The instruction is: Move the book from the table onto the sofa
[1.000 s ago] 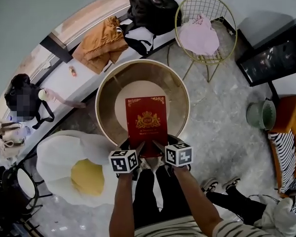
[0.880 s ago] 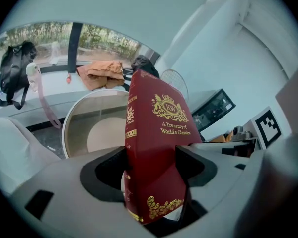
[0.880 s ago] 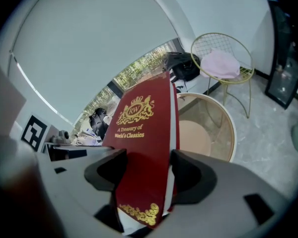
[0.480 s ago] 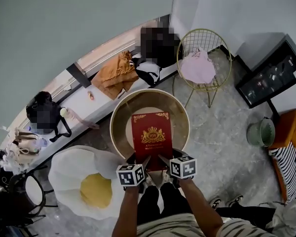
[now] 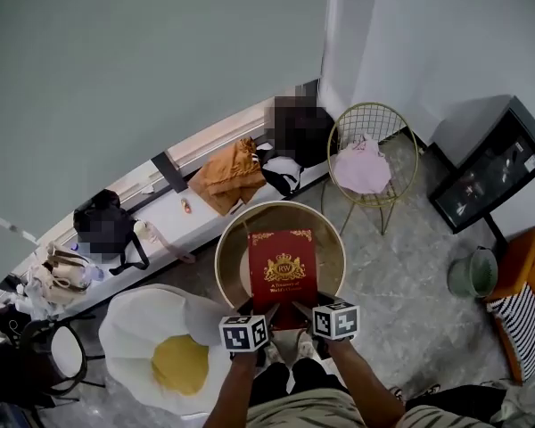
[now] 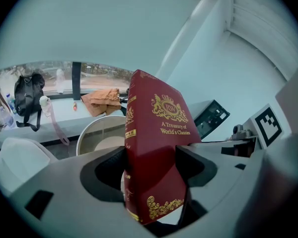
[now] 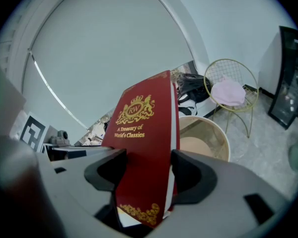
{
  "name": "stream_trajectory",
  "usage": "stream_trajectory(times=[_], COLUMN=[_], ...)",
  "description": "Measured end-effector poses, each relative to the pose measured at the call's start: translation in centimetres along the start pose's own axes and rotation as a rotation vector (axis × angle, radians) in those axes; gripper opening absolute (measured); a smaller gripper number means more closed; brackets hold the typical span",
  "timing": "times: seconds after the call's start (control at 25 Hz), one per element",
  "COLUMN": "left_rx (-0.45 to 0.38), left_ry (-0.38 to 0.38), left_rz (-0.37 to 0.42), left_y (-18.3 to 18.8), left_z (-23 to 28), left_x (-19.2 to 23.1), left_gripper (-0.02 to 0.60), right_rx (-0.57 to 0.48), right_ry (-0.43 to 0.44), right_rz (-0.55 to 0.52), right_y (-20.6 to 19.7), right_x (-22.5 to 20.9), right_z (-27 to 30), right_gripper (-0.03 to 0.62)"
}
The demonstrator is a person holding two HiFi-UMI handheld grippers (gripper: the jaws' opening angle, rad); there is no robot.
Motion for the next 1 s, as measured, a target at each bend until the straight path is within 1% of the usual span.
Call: stream_trajectory(times=[0.28,0.68,1.0], left_rx=[-0.053,-0.162,-0.239], left_ry=[0.030,0.061,0.082], left_rz=[-0.005,-0.018,-0.021], left_y=[0.9,2.8,3.9], left_z=[-4.1,-9.4,-11.9], left_x=[-2.3,-2.9,-3.4], left_gripper=[0.324,0.324,0.324], right_rx=[-0.014,-0.087,-0.118], right_ry=[0.040,0.077,0.111], right_rz=[-0.043,-0.141,-0.205], right_y=[1.2,3.4,4.8], right_x=[2.4,6.9,9.0], right_z=[-3.5,-6.2,-7.4], right_gripper=[0.301,0.301,0.301])
Point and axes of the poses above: the fingertips, and each gripper's own axes: z forward along the fingers, x to its left, y out of its top, the point moved 6 cm from there along -z, backward along the fingers, and after that the axes turned 2 degrees about z, right-handed, at the moved point
